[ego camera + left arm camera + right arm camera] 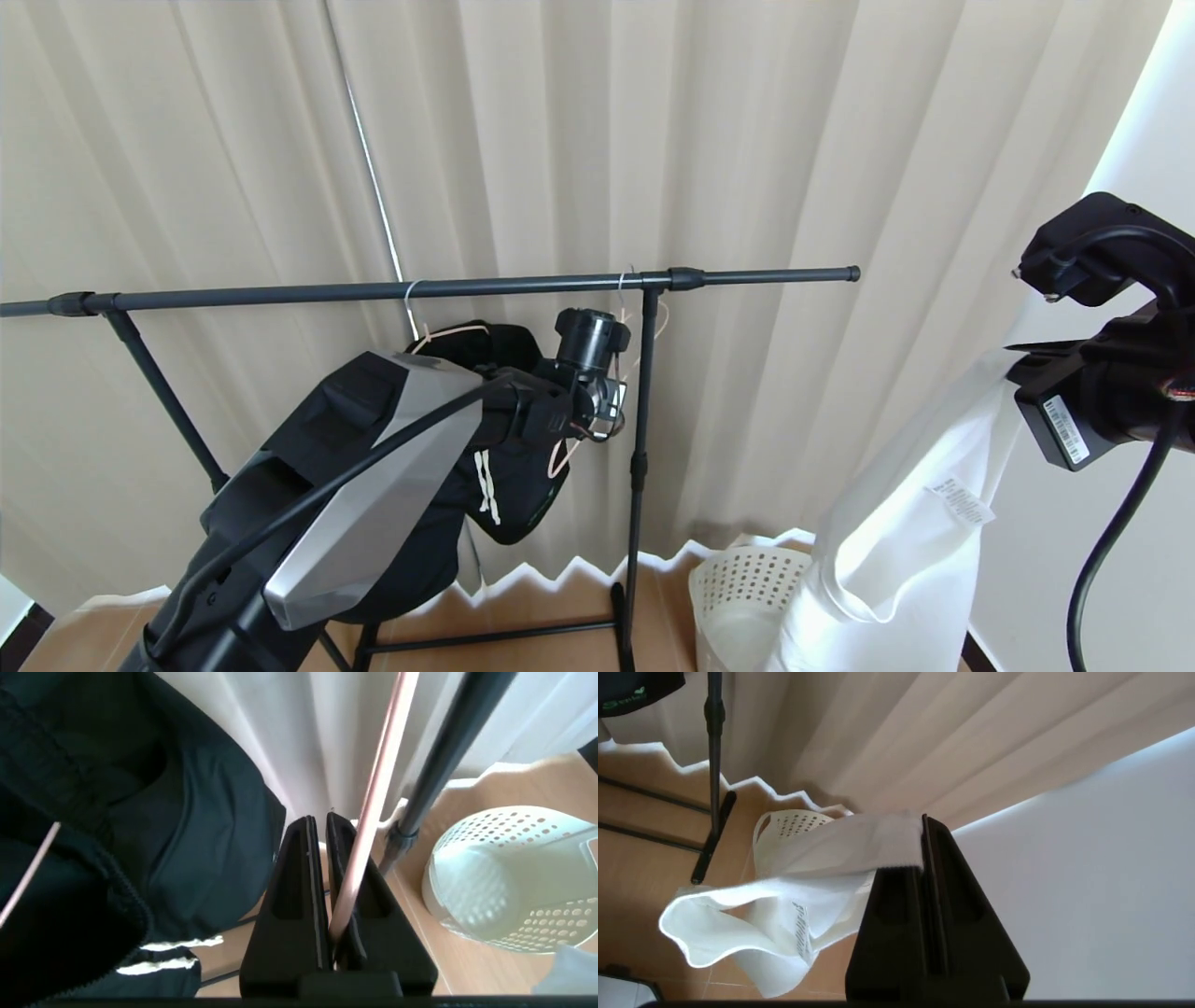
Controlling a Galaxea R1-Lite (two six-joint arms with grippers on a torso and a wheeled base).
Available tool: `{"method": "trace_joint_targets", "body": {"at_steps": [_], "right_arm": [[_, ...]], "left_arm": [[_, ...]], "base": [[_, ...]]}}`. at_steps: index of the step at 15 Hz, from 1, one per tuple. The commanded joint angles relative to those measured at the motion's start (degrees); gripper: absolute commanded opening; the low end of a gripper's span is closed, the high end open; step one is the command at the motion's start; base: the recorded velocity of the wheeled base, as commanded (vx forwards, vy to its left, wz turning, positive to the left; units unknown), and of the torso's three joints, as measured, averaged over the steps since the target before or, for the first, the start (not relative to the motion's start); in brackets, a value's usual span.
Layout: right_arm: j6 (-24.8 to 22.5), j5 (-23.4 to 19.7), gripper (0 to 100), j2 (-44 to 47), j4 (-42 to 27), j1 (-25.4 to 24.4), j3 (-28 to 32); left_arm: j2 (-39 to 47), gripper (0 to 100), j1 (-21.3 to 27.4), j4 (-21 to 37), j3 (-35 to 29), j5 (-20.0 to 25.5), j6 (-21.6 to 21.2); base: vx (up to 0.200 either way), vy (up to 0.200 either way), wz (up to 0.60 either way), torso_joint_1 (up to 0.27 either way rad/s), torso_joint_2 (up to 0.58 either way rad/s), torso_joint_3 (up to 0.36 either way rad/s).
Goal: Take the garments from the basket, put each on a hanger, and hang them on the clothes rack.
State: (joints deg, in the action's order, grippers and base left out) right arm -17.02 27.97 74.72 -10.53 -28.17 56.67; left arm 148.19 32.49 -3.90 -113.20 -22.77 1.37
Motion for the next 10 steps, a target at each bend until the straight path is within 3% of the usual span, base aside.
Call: {"method": "trace_joint_targets", "body": {"at_steps": [1,7,10], "right_arm": [[-0.03,-0.02,0,0.08,-0.01,-0.04,0.02],[-0.03,-0.02,0,0.17,-0.01,-0.04,0.1],[-0.03,-0.02,0,0.25,-0.01,-0.04,0.1]], "left_arm": [[-1.24,0,0.03,-0.05,0.35,-0.43,0.39],[-6.95,0,0.21,-0.14,7.38,-1.31,1.36],[-10.73,0,0.3,-5.94,14.15,-1.31,1.1]], "base": [[0.0,0.0,0.0,0.0,0.0,0.0],[0.0,0.0,0.0,0.0,0.0,0.0],[0.0,0.0,0.0,0.0,0.0,0.0]]}}
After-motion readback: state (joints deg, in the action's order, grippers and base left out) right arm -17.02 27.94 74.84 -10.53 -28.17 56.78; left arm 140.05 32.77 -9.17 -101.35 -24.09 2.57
